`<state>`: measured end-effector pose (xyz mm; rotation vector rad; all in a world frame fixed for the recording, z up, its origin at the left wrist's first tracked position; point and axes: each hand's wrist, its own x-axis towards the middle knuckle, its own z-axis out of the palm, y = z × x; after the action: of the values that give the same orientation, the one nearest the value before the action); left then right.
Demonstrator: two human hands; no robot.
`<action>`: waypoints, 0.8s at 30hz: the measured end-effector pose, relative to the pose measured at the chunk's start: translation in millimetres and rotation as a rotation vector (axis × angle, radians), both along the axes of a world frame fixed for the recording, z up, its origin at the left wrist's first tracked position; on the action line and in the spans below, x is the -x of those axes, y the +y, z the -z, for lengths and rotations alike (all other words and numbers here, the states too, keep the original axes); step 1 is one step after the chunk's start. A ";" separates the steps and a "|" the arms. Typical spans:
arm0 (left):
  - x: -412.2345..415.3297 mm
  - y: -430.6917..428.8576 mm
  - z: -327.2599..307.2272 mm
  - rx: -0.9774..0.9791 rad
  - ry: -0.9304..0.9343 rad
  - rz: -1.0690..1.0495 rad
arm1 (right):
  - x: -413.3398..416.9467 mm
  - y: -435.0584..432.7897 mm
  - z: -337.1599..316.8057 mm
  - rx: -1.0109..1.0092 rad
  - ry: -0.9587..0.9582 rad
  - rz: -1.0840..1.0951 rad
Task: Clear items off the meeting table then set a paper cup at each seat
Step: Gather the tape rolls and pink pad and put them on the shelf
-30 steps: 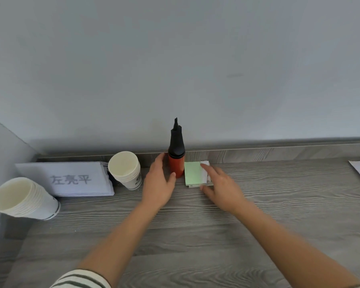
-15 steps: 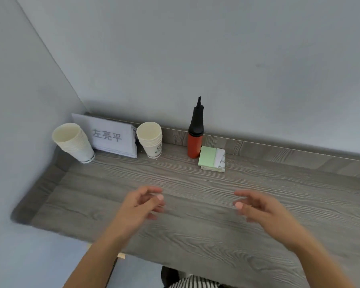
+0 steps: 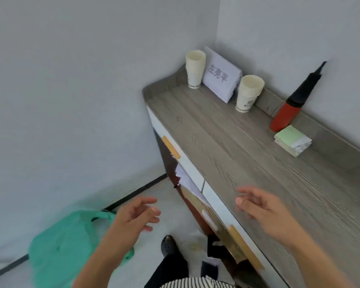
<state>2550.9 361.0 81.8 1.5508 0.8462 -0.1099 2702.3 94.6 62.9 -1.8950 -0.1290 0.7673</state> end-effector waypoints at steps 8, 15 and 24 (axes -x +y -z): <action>198.8 23.3 -21.5 -0.069 -0.142 -0.607 | 80.3 129.2 -36.5 -0.053 -0.103 -0.513; 405.0 29.4 -22.5 -0.118 -0.103 -1.025 | 233.9 265.0 -38.3 -0.091 -0.107 -0.905; 613.4 24.4 -23.3 -0.196 -0.016 -1.426 | 450.1 385.0 -43.5 -0.140 0.000 -1.336</action>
<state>1937.5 385.4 105.2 0.8049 1.7823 1.0286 2252.2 479.6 106.4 -1.4940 -1.4953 1.5397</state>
